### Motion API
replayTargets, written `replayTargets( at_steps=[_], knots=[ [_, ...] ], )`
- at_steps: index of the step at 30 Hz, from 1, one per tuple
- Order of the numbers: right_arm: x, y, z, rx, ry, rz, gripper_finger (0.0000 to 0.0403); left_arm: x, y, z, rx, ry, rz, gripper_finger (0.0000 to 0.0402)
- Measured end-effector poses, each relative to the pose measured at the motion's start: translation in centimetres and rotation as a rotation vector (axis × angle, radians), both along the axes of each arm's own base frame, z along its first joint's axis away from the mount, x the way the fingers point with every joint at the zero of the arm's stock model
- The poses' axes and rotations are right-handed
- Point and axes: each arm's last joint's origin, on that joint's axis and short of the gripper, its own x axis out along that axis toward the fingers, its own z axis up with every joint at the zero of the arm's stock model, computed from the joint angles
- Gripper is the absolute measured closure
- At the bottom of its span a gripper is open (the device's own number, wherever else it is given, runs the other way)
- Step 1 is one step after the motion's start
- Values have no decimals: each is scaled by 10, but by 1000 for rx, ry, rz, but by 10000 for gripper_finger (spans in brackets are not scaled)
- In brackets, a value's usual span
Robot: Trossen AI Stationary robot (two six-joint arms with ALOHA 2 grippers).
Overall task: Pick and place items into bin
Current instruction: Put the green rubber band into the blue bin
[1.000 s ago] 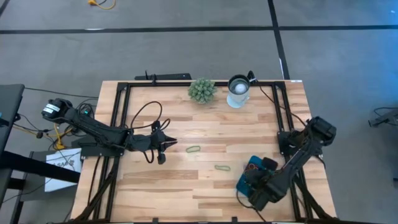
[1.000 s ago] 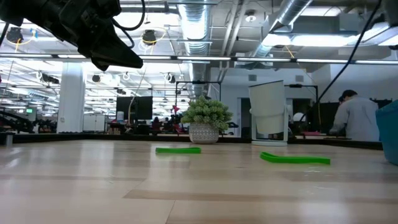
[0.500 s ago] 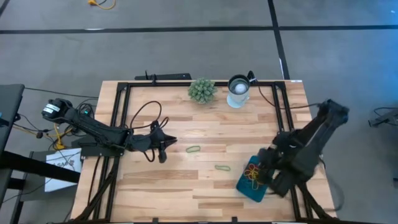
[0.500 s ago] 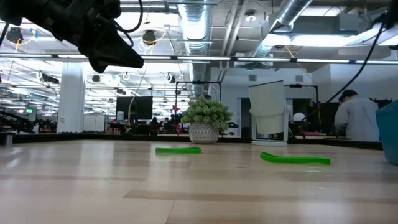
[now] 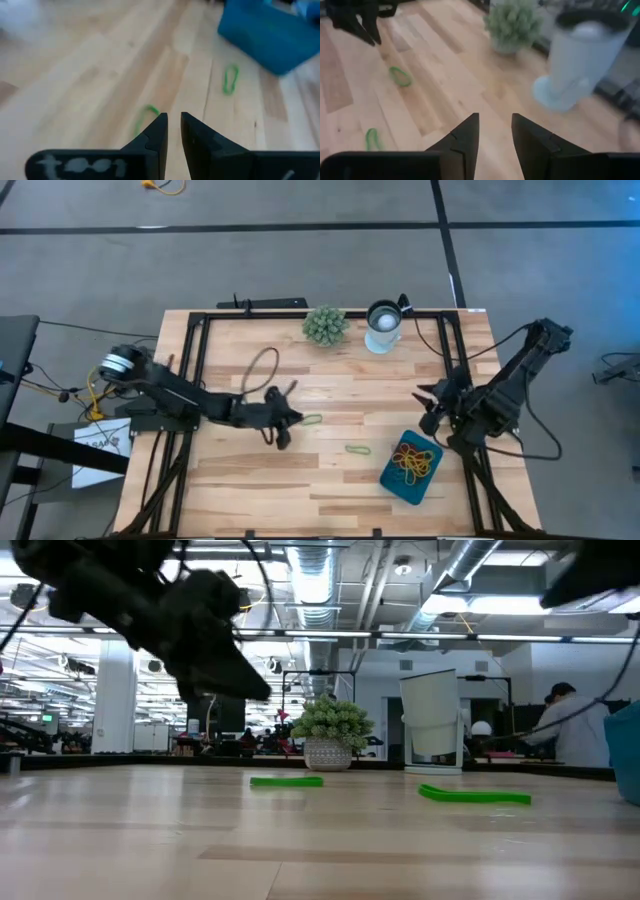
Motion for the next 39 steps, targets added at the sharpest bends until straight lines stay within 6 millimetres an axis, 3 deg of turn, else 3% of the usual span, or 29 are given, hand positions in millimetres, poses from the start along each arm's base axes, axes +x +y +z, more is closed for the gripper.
replayTargets(
  at_steps=[5, 10, 14, 20, 33, 39],
  knots=[
    [-4, -4, -45, 147, -88, 50, 307, 31, -10, -25, -2, 130, -98, 360],
    [-2, -5, -67, 137, -214, 86, 320, 55, -12, -33, 62, 228, -74, 360],
    [1, -5, -80, 78, -307, 60, 327, 64, -7, -30, 113, 297, -14, 360],
    [3, -6, -92, -40, -406, -10, 327, 65, -5, -29, 113, 311, -5, 360],
    [9, 1, -111, -50, -307, 28, 327, 63, -7, -31, 102, 318, 8, 360],
    [11, 4, -116, -60, -278, 39, 327, 65, -8, -42, 98, 341, -4, 360]
  ],
)
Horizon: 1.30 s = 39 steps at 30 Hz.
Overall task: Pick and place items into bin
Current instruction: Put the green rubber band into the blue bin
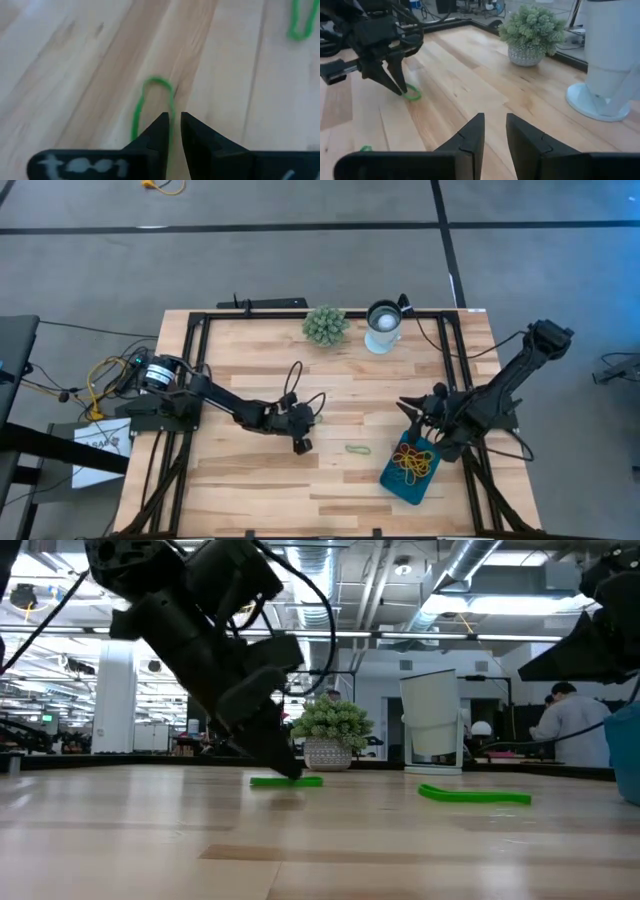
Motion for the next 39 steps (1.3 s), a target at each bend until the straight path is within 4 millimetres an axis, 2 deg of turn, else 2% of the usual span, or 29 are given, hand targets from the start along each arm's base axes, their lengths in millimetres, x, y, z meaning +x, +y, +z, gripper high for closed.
replayTargets(
  at_steps=[12, 20, 23, 30, 34, 39],
  knots=[
    [9, -10, -1, 5, 1, -91, 327, -1, 0, -4, 15, 26, 5, 362],
    [14, -18, -3, 46, 36, -120, 327, -1, -13, -26, 46, 40, 58, 397],
    [15, -19, -3, 68, 55, -115, 327, -3, -19, -28, 83, 25, 91, 399],
    [15, -19, -3, 63, 62, -114, 327, 1, -34, -7, 24, -140, 50, 401],
    [15, -19, -4, 61, 64, -114, 327, 18, -44, 25, -12, -365, -21, 401],
    [16, -21, -4, 61, 63, -129, 327, 48, -56, 68, -77, -463, -142, 401]
  ],
)
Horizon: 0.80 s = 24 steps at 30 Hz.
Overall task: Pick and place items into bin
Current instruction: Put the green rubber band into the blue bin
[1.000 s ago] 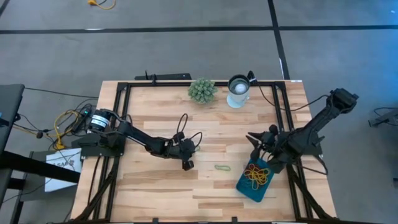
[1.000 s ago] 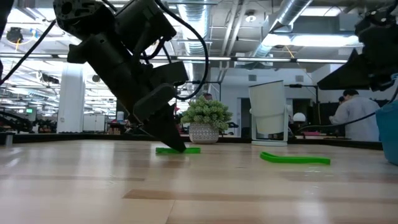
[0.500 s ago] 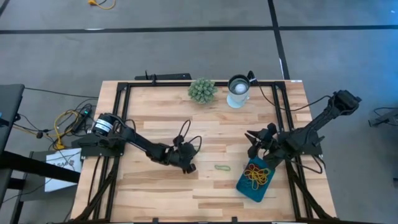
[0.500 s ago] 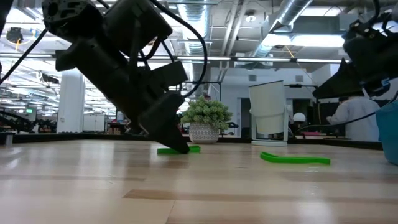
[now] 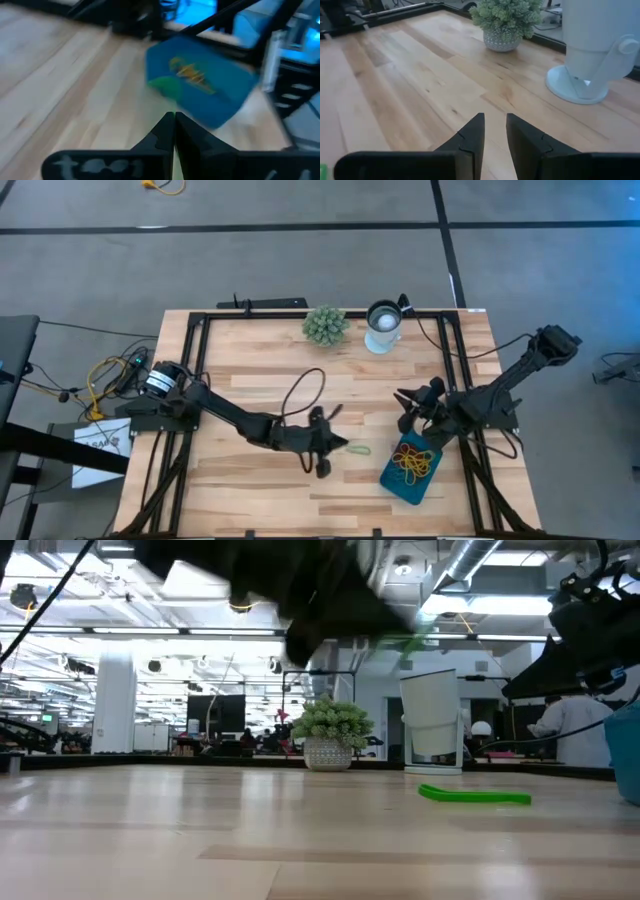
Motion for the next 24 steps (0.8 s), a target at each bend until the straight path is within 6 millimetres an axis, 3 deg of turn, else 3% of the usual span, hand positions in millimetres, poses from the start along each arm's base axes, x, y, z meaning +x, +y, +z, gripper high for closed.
replayTargets(
  at_steps=[3, 8, 18, 24],
  knots=[
    [1, -2, 0, -1, 1, -13, 327, 18, -7, 22, 75, -9, -60, 401],
    [1, -5, -1, -11, 13, -31, 327, 50, -19, 41, 153, -39, -111, 401],
    [2, -9, -1, -17, 25, -58, 327, 127, -45, 6, 127, -48, -310, 401],
    [2, -9, -1, -19, 28, -57, 327, 161, -51, -11, 137, -5, -337, 401]
  ],
)
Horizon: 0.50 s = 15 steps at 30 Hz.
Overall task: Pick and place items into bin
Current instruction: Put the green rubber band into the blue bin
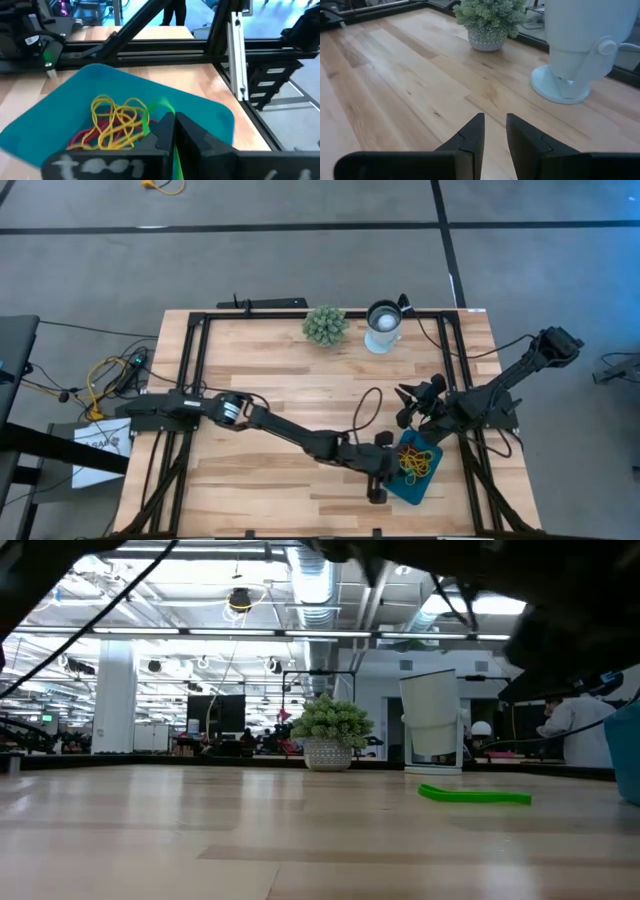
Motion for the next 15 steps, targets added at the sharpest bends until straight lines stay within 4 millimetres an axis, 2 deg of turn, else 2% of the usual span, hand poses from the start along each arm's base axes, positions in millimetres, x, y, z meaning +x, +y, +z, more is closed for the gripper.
replayTargets(
  at_steps=[5, 8, 15],
  knots=[
    [-1, -1, -1, -8, 15, 1, 327, 6, -3, -11, 24, 65, -39, 401],
    [-1, -1, -1, -7, 15, 1, 327, 7, -3, -12, 55, 56, -52, 397],
    [-1, -1, -1, -6, 15, 1, 327, 6, -3, -13, 57, 73, -82, 360]
  ],
)
